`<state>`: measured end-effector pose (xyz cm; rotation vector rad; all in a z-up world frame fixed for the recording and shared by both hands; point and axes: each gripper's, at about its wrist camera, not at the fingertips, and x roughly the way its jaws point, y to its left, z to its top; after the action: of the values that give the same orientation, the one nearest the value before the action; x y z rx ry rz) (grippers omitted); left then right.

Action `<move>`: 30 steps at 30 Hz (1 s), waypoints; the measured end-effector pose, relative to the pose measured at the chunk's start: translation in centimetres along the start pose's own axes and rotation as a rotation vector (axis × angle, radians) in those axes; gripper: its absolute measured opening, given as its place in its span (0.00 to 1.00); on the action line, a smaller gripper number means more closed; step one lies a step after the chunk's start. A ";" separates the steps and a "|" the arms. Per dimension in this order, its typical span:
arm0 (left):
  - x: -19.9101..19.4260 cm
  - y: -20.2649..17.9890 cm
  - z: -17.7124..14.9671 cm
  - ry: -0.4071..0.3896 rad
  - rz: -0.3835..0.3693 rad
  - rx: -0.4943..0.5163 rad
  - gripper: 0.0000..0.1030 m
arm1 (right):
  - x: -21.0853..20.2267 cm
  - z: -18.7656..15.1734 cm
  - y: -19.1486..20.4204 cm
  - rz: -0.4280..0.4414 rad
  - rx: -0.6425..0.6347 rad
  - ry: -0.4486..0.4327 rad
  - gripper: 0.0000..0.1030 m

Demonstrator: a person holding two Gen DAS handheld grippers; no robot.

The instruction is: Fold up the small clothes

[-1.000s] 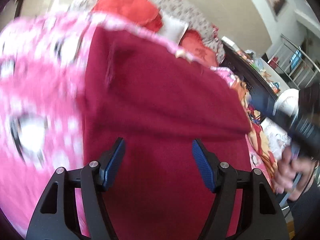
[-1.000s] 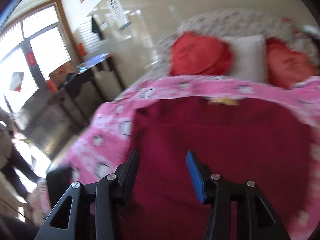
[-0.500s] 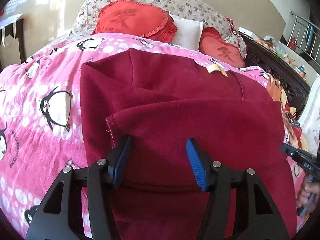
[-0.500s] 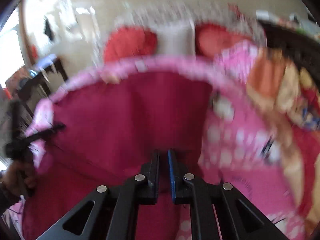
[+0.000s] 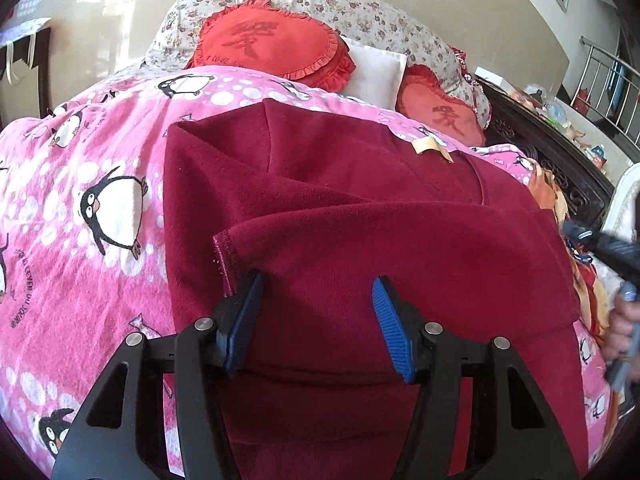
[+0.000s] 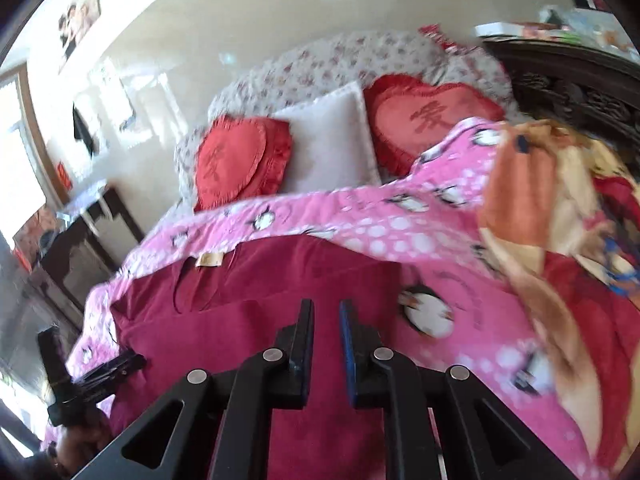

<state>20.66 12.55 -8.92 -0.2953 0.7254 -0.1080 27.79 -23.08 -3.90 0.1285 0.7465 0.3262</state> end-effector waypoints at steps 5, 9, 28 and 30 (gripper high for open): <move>0.1 0.1 0.0 -0.003 -0.010 -0.012 0.55 | 3.3 -0.9 0.5 -0.108 -0.046 0.057 0.11; 0.1 0.1 0.0 -0.006 -0.011 -0.017 0.55 | 0.8 0.6 1.9 -0.104 -0.054 0.098 0.12; -5.4 -0.5 0.5 0.129 -0.031 0.142 0.56 | -8.3 -5.1 4.9 -0.059 -0.116 0.128 0.26; -8.5 0.3 -1.0 0.131 -0.041 0.168 0.65 | -12.1 -7.2 4.3 -0.026 -0.116 0.138 0.38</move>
<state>13.61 14.25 -4.28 -0.1438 0.8346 -0.2276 13.51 -23.06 -0.33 -0.0134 0.8629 0.3552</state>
